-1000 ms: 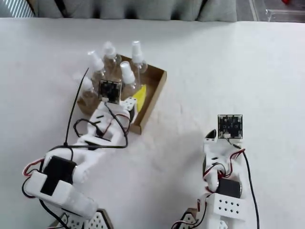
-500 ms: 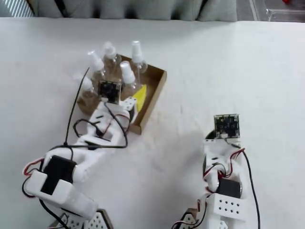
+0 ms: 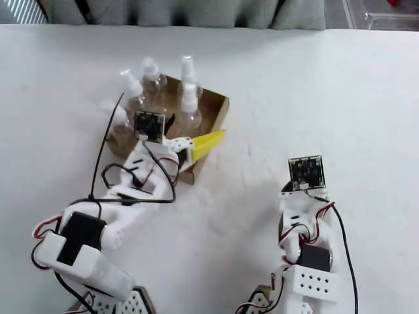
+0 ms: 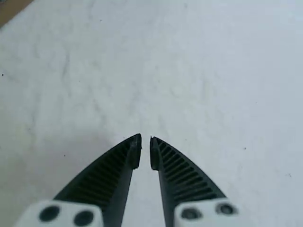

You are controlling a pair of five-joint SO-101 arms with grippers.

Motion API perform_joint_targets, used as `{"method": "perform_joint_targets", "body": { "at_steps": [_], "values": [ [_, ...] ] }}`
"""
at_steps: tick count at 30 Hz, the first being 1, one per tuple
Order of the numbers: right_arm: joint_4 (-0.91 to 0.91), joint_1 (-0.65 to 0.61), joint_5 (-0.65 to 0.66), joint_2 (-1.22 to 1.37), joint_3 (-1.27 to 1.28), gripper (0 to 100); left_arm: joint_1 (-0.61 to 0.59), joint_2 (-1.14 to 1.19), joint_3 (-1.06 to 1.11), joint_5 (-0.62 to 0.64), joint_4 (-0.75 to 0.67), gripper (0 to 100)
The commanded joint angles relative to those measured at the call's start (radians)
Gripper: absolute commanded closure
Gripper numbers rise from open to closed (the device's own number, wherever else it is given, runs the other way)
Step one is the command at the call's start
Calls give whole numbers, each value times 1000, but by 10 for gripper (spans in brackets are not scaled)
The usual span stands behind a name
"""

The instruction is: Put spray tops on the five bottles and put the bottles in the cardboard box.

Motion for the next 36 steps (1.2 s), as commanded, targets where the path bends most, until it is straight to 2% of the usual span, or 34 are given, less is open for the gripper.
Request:
{"method": "perform_joint_targets", "body": {
  "at_steps": [1,12,21,28,36],
  "values": [
    [-2,-8,9,8,14,981,5,1,-17,12,-12,539],
    [-1,-8,9,8,14,981,-4,-33,11,17,-15,539],
    [-1,-12,9,8,14,981,-4,-357,199,11,6,541],
    [-1,-8,12,8,14,981,-4,-693,351,-69,313,543],
    [27,-8,17,8,14,981,-5,-1179,448,-68,829,544]
  ]
}}
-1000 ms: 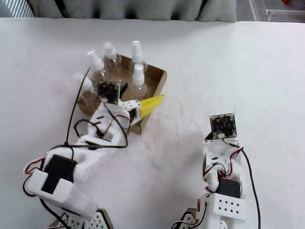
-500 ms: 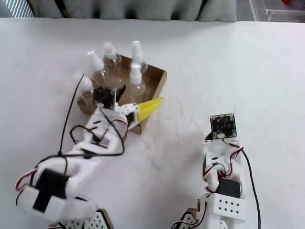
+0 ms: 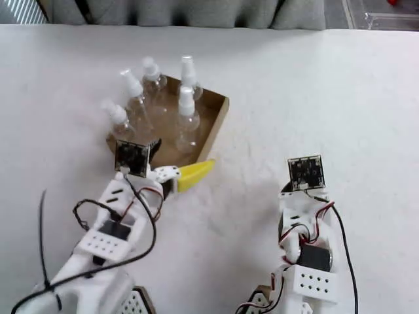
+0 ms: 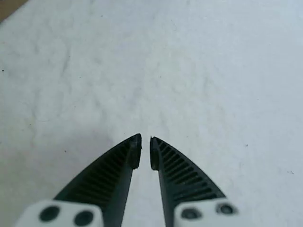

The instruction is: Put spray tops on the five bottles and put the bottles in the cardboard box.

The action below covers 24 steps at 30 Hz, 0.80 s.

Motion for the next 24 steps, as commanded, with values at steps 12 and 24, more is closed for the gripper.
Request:
{"method": "perform_joint_targets", "body": {
  "at_steps": [12,24],
  "values": [
    [27,-8,8,8,14,981,-154,-903,117,-11,899,544],
    [225,-202,8,-2,14,981,-332,-926,115,-17,1257,544]
  ]
}}
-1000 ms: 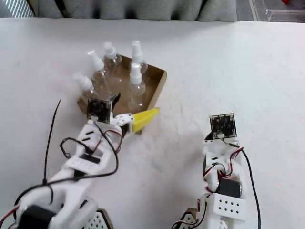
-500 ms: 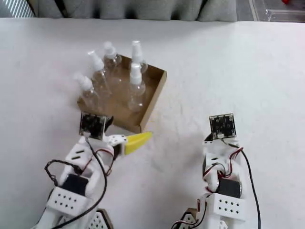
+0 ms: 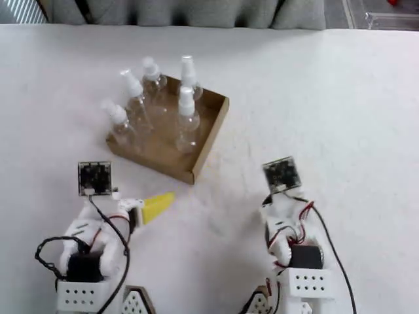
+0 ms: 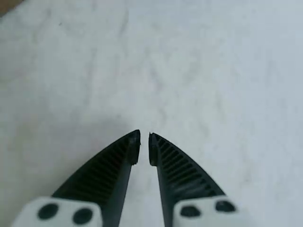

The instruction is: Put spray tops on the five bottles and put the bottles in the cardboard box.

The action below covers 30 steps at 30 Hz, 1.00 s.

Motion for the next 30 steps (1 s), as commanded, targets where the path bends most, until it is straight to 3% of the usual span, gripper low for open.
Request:
{"method": "perform_joint_targets", "body": {
  "at_steps": [1,7,10,14,18,24,30],
  "values": [
    [45,-10,3,-2,14,981,-62,-10,-5,-11,55,544],
    [45,136,3,-2,14,982,-116,-5,-5,-130,94,581],
    [45,148,8,-2,12,982,-122,-5,-5,-146,97,724],
    [45,148,9,-2,12,982,-116,-5,-5,-147,89,998],
    [45,148,9,-2,12,982,-122,-5,-5,-218,95,882],
    [45,148,9,-2,12,982,-81,-5,-5,-299,100,876],
    [45,148,9,-2,12,982,-59,-10,-5,-301,224,874]
  ]
}}
